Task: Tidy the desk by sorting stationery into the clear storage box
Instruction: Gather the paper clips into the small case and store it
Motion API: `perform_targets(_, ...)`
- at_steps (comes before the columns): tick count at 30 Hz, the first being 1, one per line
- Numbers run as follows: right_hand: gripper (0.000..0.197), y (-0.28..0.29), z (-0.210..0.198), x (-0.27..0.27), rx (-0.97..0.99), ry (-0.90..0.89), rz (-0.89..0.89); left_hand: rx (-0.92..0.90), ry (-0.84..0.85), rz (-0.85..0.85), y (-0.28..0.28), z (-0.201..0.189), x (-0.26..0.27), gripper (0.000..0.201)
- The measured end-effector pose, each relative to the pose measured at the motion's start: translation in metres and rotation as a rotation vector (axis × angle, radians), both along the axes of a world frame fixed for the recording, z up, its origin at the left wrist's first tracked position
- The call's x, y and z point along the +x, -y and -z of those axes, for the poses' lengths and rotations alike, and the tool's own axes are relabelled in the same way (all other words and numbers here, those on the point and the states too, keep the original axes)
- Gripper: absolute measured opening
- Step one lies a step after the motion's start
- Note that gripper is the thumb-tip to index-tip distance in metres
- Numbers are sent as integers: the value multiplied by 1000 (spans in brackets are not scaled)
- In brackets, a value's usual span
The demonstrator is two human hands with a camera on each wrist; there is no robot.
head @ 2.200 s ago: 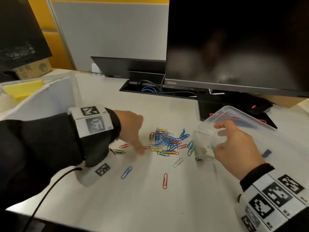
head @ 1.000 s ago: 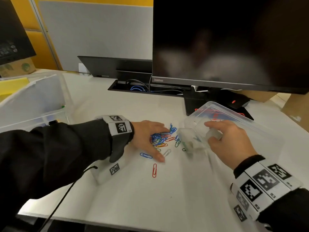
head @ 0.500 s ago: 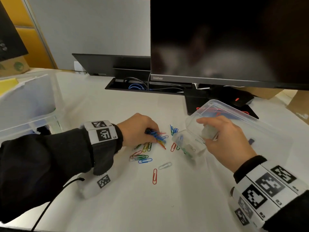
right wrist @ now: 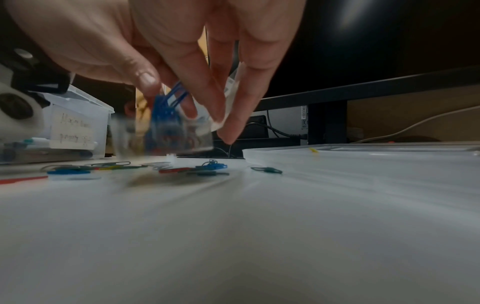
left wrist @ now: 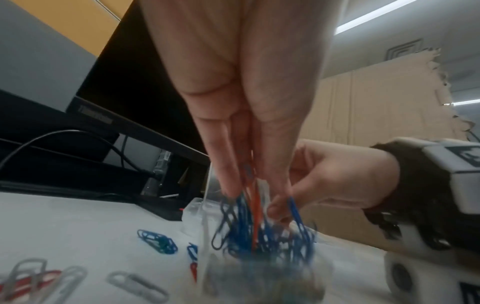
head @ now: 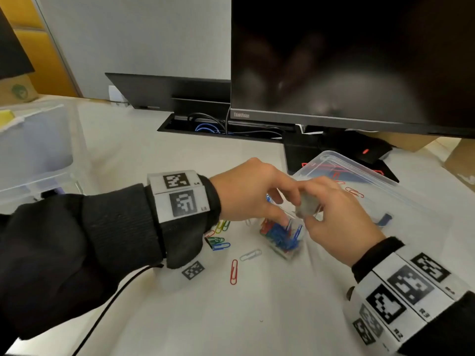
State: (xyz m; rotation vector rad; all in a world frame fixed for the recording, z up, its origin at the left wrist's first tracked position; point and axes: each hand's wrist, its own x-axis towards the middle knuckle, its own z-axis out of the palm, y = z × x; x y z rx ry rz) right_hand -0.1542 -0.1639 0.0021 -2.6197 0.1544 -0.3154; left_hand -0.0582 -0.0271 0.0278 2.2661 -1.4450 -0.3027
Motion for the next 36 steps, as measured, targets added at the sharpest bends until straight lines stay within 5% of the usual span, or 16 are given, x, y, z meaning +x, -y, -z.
perform_targets(5, 57, 0, 0, -2, 25, 2, 58, -71, 60, -158, -19, -5, 13, 29)
perform_targets(10, 60, 0, -1, -4, 65, -36, 135, 469, -13, -266, -44, 19, 30, 49)
perform_targets(13, 59, 0, -4, -4, 102, -52, 168, 566, -149, -162, -51, 27, 17, 52)
perform_targets(19, 51, 2, -2, -2, 145, -29, 225, 392, -39, -232, -29, 12, 25, 54)
perform_targets(23, 52, -1, -2, -2, 158, -28, 235, 465, -33, -164, 0, 21, 35, 50)
perform_targets(32, 112, -6, -7, 0, 225, -91, 232, 293, -8, -98, -25, 37, 22, 35)
perform_targets(36, 104, -2, -2, 4, 218, -59, 252, 257, 17, -88, -23, 38, 24, 41)
